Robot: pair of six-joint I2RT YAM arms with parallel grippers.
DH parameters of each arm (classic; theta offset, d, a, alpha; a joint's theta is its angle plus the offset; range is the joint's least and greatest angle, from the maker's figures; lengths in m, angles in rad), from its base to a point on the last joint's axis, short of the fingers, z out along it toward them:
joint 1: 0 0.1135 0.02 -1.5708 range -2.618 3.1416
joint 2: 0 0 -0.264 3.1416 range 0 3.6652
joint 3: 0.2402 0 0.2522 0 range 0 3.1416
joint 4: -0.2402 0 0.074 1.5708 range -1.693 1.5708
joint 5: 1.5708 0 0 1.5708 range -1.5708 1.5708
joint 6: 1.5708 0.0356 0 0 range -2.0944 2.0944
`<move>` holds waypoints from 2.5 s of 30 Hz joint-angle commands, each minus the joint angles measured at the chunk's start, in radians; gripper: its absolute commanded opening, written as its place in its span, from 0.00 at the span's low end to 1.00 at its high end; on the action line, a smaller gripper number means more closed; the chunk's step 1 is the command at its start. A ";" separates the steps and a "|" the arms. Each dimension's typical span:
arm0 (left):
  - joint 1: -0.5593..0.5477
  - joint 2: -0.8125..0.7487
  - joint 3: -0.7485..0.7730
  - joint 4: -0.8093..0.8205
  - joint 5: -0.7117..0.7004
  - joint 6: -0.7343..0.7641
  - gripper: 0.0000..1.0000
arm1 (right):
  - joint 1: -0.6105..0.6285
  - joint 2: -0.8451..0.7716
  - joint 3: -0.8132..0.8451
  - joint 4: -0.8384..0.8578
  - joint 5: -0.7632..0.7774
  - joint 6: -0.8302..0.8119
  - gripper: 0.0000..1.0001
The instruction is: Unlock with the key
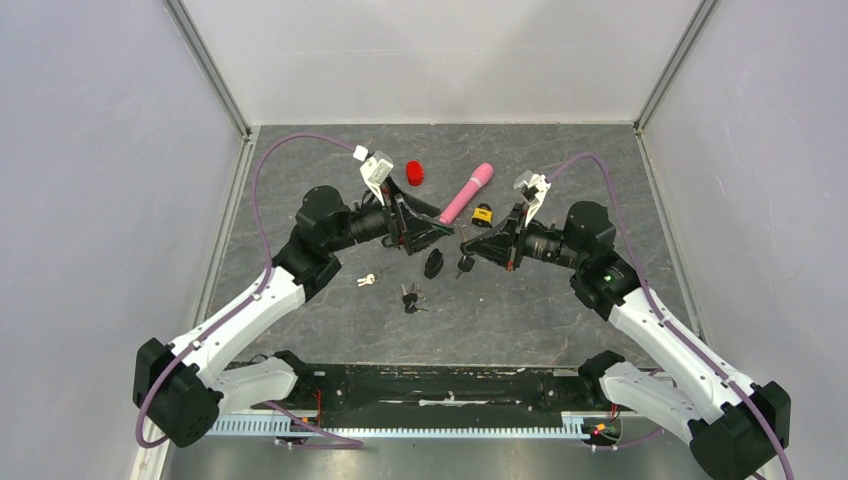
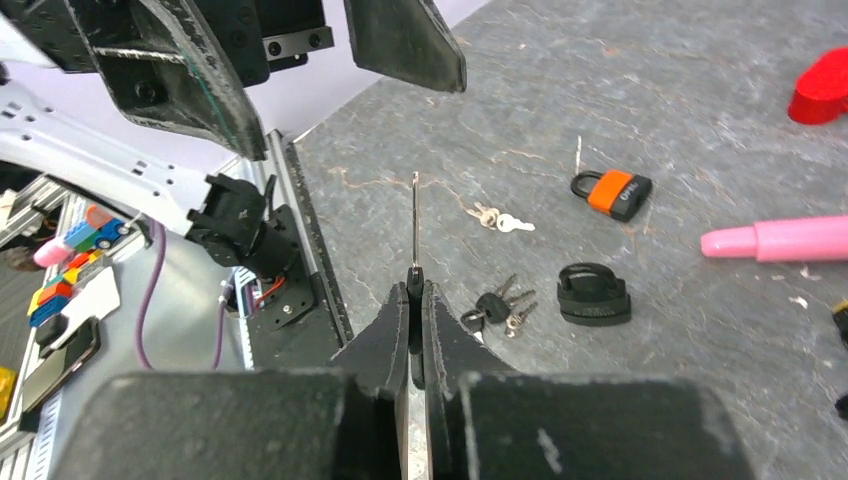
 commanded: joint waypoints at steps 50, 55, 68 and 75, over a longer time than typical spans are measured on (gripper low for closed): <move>-0.028 -0.010 -0.194 0.759 -0.131 -0.568 0.02 | 0.097 0.012 -0.287 1.131 0.190 0.460 0.68; -0.039 -0.003 -0.184 0.768 -0.120 -0.570 0.02 | 0.132 0.065 -0.258 1.158 0.206 0.463 0.60; -0.053 0.002 -0.180 0.779 -0.125 -0.567 0.02 | 0.157 0.115 -0.218 1.170 0.209 0.468 0.37; -0.058 0.000 -0.178 0.784 -0.136 -0.564 0.02 | 0.172 0.130 -0.207 1.168 0.209 0.469 0.32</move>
